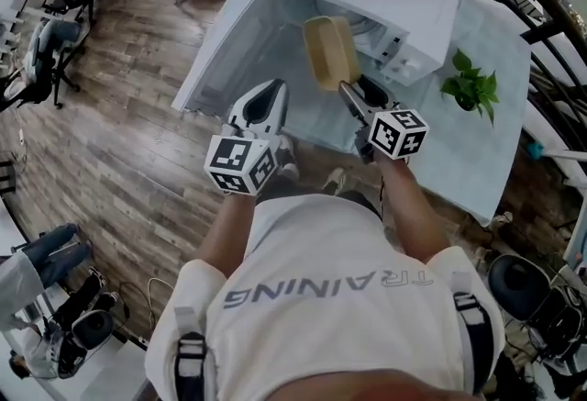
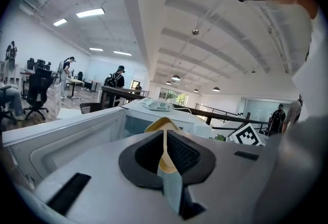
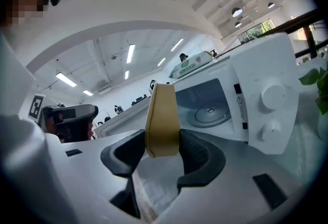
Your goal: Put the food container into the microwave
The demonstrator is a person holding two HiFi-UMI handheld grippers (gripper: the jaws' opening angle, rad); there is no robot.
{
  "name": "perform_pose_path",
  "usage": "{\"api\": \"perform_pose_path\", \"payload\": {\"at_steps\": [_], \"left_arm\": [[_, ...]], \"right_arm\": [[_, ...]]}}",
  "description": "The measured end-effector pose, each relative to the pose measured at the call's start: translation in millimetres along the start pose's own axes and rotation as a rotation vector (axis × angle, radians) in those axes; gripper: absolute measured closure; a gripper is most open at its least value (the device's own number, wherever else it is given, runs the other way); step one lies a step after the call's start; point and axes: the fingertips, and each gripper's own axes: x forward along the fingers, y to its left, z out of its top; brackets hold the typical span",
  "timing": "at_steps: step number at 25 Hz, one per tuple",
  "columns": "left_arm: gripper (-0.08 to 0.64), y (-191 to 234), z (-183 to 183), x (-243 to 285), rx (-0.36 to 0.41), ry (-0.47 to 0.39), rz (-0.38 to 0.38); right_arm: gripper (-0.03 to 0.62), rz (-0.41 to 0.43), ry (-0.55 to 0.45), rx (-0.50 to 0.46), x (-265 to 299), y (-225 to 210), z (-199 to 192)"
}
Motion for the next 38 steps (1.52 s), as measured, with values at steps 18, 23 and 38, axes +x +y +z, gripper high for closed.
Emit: {"api": "perform_pose_path", "payload": {"at_steps": [18, 23, 38], "left_arm": [[0.512, 22.9, -28.2, 24.3, -0.037, 0.114, -0.123], [0.512, 29.2, -18.1, 35.9, -0.036, 0.099, -0.153], [0.512, 48.3, -13.5, 49.5, -0.061, 0.111, -0.168]], "right_arm": [[0.368, -0.188, -0.061, 0.307, 114.3, -63.0, -6.4], [0.368, -0.266, -0.130, 0.356, 127.6, -87.6, 10.5], [0.368, -0.369, -0.367, 0.466, 165.0, -140.7, 46.5]]}}
